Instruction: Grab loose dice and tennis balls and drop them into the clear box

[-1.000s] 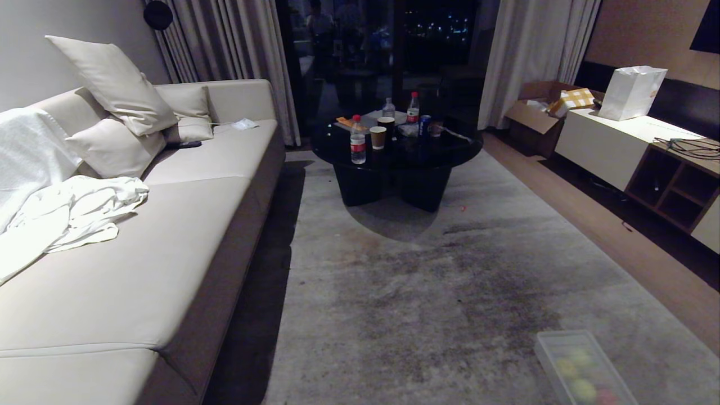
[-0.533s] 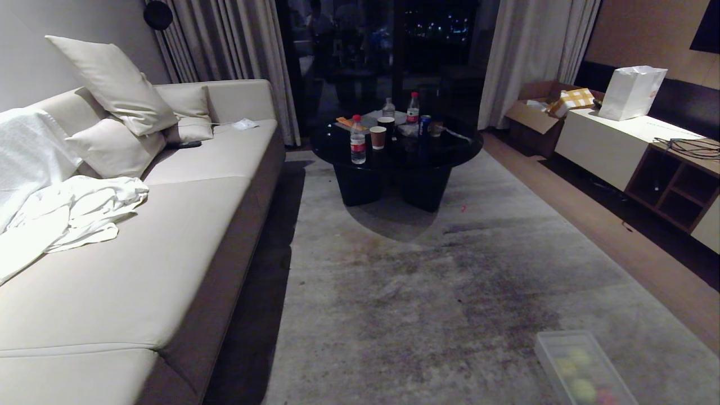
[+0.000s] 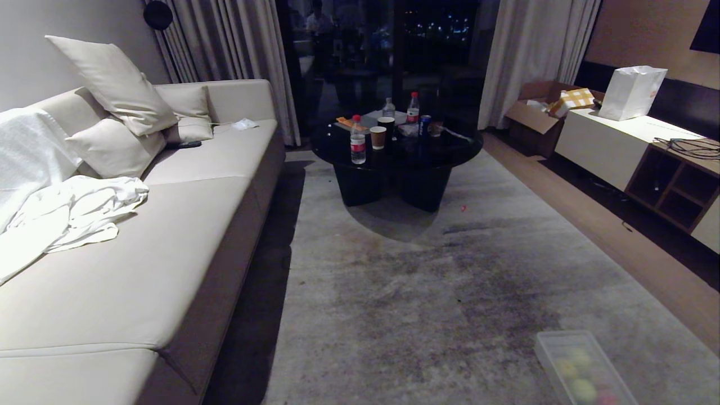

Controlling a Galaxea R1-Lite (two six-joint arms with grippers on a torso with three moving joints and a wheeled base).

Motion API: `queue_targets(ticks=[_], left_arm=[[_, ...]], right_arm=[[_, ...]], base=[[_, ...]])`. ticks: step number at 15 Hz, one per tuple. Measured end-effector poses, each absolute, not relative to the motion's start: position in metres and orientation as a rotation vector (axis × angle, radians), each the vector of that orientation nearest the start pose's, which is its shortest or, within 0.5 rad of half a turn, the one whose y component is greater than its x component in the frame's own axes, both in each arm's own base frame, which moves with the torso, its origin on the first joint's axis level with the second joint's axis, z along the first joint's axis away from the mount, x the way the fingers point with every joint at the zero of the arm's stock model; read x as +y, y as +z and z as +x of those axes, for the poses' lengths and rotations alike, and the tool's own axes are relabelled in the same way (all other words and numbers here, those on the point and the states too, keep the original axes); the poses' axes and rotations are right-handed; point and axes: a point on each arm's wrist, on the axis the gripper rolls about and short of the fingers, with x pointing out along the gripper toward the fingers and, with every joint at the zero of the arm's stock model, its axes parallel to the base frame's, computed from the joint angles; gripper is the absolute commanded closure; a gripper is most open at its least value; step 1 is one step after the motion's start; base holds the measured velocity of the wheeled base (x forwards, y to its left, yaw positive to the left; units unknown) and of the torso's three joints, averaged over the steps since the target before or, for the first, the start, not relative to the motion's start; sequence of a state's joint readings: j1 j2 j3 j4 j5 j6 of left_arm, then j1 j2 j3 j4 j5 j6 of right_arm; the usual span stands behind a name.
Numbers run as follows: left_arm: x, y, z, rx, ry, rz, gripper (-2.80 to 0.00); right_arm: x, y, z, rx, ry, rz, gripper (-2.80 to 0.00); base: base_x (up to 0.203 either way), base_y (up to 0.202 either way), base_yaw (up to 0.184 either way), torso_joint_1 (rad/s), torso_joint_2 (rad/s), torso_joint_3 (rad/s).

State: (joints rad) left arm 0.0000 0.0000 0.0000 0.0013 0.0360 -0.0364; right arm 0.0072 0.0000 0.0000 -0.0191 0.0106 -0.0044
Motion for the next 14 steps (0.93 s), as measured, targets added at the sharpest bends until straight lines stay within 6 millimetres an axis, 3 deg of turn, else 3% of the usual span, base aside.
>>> queue_targets(ticks=[14], left_arm=[[0.0008, 0.0754, -0.0228, 0.000, 0.036, -0.037, 0.00]], right_arm=[[0.0000, 0.0775, -0.0228, -0.020, 0.016, -0.002, 0.00]], base=[[0.000, 0.000, 0.000, 0.000, 0.00, 0.000]])
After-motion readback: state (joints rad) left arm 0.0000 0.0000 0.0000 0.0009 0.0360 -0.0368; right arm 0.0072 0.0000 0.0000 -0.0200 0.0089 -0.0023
